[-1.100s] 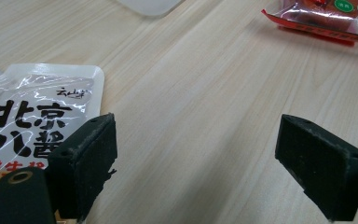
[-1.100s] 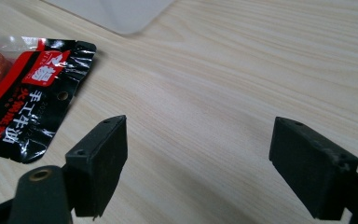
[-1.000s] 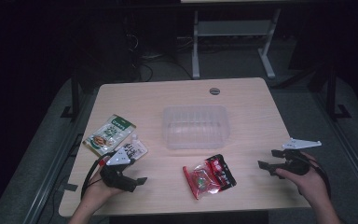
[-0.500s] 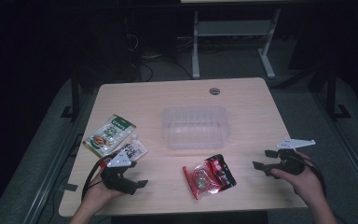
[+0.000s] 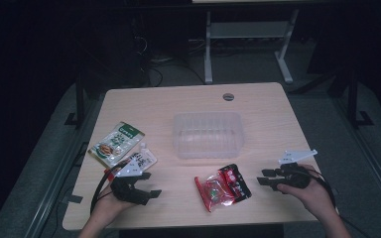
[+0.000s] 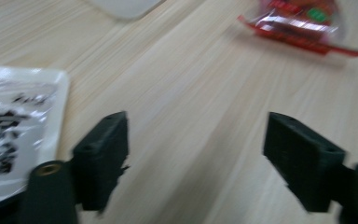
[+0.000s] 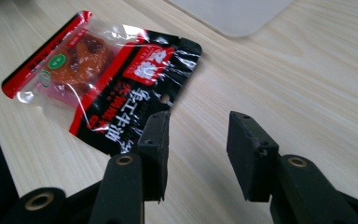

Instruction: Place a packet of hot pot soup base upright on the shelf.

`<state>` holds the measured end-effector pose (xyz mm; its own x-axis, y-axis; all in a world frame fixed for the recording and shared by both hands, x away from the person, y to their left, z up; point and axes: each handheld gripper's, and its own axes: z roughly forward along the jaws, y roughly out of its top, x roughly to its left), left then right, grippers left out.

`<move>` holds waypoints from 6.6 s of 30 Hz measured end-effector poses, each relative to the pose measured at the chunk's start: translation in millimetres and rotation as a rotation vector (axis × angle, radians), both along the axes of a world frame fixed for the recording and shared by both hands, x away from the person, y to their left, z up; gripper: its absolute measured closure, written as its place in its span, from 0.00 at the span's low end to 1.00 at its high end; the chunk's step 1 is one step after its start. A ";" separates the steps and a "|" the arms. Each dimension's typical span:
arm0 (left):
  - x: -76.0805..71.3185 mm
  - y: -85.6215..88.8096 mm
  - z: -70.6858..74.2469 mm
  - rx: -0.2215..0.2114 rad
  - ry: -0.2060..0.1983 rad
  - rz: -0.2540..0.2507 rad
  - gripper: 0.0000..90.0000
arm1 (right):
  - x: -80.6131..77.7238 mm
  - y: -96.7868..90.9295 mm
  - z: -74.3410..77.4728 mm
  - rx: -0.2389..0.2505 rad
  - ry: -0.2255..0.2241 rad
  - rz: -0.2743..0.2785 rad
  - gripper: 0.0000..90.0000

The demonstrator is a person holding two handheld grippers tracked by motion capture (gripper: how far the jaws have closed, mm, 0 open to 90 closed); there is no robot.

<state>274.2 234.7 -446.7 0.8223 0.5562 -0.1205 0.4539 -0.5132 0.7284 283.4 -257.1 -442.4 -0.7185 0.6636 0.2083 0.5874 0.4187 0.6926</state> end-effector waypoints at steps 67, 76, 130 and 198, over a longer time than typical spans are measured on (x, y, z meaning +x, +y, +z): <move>14.4 -127.1 -0.9 0.098 0.021 -0.214 1.00 | 1.0 -4.2 -3.9 0.018 0.021 -0.020 0.45; 12.8 -131.2 -8.9 0.153 0.021 -0.220 1.00 | -0.9 -2.5 -2.3 0.029 0.021 -0.010 0.44; 11.7 -129.7 -12.7 0.139 0.047 -0.186 1.00 | 5.7 78.4 -14.5 0.201 0.189 0.278 0.74; 7.7 -103.5 14.6 -0.039 0.036 -0.203 0.80 | 15.4 80.4 43.5 0.456 0.097 0.374 1.00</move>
<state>281.9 131.2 -432.1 0.9118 0.3737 -0.1701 0.3700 -0.5684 0.7349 298.8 -176.7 -398.9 -0.8499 0.1970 0.4887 0.5265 0.2825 0.8019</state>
